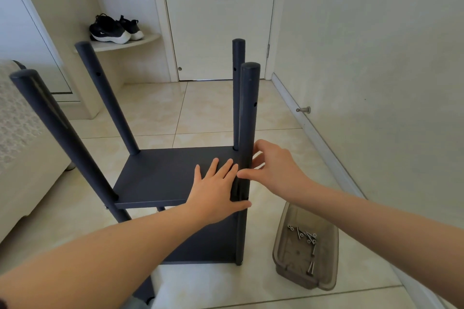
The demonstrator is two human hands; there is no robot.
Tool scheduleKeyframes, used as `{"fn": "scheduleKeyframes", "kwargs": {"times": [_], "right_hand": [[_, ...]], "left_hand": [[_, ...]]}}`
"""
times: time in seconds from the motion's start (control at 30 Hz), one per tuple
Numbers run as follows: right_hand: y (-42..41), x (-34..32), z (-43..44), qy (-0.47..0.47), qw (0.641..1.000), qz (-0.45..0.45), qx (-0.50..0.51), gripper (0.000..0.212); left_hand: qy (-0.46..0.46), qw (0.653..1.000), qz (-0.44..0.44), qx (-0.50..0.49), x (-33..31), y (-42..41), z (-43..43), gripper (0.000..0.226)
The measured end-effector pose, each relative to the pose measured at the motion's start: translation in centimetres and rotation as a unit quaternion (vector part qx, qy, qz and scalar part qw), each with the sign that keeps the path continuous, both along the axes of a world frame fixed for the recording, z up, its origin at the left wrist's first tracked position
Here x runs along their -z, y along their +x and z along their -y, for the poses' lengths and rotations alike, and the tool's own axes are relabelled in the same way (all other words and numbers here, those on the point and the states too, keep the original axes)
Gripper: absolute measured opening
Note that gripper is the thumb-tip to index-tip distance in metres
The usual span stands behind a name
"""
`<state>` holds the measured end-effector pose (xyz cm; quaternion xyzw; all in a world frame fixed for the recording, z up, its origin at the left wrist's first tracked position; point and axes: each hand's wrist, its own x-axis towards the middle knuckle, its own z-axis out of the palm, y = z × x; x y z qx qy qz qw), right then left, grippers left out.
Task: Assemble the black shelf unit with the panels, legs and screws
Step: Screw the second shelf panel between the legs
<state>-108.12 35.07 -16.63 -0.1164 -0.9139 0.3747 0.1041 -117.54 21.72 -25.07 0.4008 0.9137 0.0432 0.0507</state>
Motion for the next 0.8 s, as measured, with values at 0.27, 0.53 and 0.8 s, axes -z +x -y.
{"fn": "scheduleKeyframes", "kwargs": {"times": [0.27,0.53,0.8], "right_hand": [[0.8,-0.3,-1.0,-0.028,0.997,0.051,-0.055,0.036],[2.6,0.3,-4.5,-0.071,0.990,0.092,-0.084,0.023],[6.5,7.3,-9.9,-0.118,0.977,0.176,-0.027,0.016]], "left_hand": [[-0.024,1.000,-0.004,0.001,-0.6,0.5,0.4,0.094],[-0.016,0.999,-0.028,0.022,-1.5,1.2,1.2,0.082],[0.124,0.991,-0.023,-0.045,0.4,3.4,1.5,0.060]]}}
